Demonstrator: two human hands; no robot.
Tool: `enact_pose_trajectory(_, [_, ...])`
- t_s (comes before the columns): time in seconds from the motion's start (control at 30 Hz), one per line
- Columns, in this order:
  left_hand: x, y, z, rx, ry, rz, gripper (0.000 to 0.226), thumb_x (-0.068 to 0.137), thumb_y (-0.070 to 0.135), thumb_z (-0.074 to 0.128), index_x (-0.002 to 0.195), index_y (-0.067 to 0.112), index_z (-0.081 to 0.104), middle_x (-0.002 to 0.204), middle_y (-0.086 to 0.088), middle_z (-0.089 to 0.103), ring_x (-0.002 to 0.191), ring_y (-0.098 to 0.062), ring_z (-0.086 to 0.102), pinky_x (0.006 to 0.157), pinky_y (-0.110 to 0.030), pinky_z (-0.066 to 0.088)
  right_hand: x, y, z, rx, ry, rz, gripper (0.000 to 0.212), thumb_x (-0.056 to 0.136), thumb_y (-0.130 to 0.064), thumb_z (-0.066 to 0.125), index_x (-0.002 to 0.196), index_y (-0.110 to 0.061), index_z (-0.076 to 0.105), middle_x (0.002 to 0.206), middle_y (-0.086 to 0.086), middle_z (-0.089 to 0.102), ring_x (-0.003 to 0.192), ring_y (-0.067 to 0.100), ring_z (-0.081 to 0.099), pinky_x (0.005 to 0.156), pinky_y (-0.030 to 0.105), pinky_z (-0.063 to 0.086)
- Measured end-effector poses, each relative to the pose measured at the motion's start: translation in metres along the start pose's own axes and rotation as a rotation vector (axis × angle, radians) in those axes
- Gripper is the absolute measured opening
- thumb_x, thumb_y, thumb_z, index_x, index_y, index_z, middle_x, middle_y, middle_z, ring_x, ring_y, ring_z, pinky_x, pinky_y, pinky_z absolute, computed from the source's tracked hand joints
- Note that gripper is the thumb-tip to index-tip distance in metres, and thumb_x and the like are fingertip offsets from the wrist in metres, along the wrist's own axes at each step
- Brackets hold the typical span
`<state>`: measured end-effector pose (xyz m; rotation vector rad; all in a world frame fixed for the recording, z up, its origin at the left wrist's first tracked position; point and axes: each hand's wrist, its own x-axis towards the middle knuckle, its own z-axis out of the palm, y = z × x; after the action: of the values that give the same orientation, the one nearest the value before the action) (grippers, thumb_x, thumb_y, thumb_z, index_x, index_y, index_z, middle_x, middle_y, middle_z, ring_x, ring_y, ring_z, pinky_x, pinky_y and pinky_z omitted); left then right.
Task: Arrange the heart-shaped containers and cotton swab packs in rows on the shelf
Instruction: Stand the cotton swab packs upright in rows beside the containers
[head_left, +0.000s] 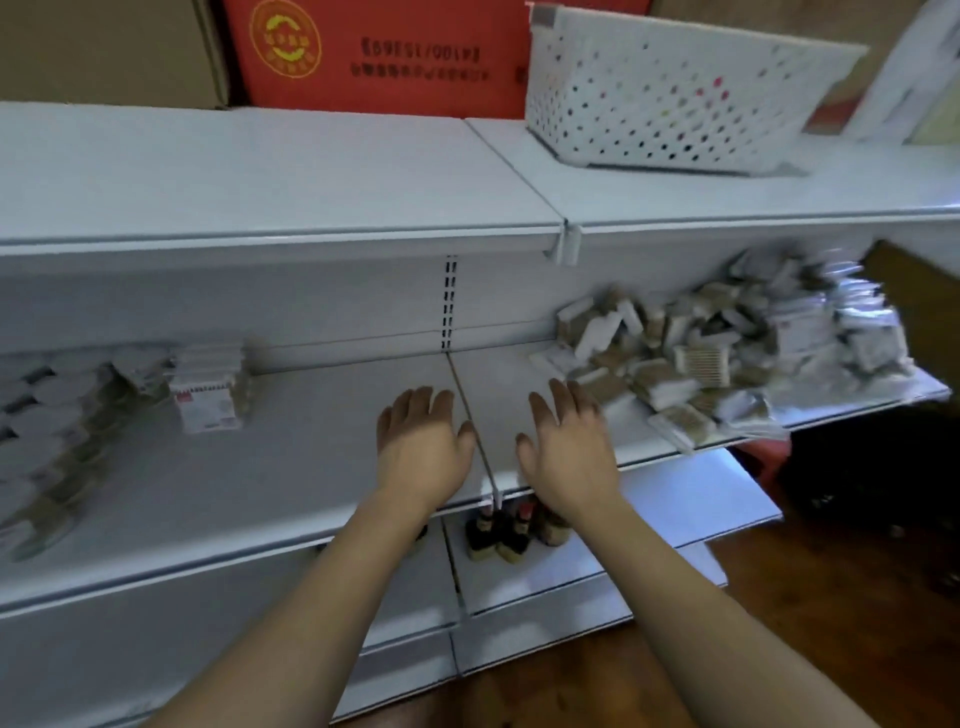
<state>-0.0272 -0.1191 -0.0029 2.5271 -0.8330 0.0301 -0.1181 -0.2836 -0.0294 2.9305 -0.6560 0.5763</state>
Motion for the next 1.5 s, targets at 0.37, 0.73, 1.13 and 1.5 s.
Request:
enact_pose_trajectory(0.37, [0.027,0.130,0.079,0.018,-0.165,0.074,0.051,0.099,0.038,0.046,0.144,0.014,0.046,0.141,-0.010,0.054,0.127,-0.030,0.049,0.107,-0.038,0.039,-0.016,0.179,0.005,0.027,-0.077,0.277,0.051,0.078,-0.036,0.048,0.119,-0.007,0.054,0.118,0.014,0.057,0.116,0.036,0.048,0.101,0.048,0.040])
enact_pose_trajectory(0.73, [0.071,0.217,0.144,-0.094,-0.137,-0.069,0.033,0.100,0.030,0.046,0.126,0.013,0.057,0.116,-0.016,0.064,0.104,-0.036,0.058,0.086,-0.039,0.049,0.055,0.254,0.036,0.091,-0.087,-0.109,0.045,0.066,-0.028,0.064,0.107,-0.012,0.071,0.112,0.011,0.070,0.102,0.038,0.058,0.085,0.047,0.049])
enact_pose_trajectory(1.13, [0.098,0.253,0.133,-0.993,0.012,-0.558,0.010,0.095,0.017,0.059,0.100,0.011,0.064,0.098,-0.012,0.069,0.086,-0.025,0.070,0.073,-0.046,0.063,0.047,0.275,0.021,0.370,0.149,-0.331,0.041,0.092,-0.038,0.056,0.122,-0.012,0.067,0.127,0.010,0.065,0.113,0.034,0.059,0.089,0.046,0.053])
enact_pose_trajectory(1.5, [0.084,0.252,0.130,-1.120,-0.018,-0.638,0.006,0.093,0.011,0.056,0.094,0.016,0.060,0.096,-0.014,0.066,0.089,-0.031,0.069,0.079,-0.049,0.062,0.084,0.305,0.012,0.374,-0.190,0.229,0.056,0.090,-0.031,0.060,0.140,-0.019,0.039,0.133,0.011,0.058,0.128,0.036,0.045,0.095,0.044,0.044])
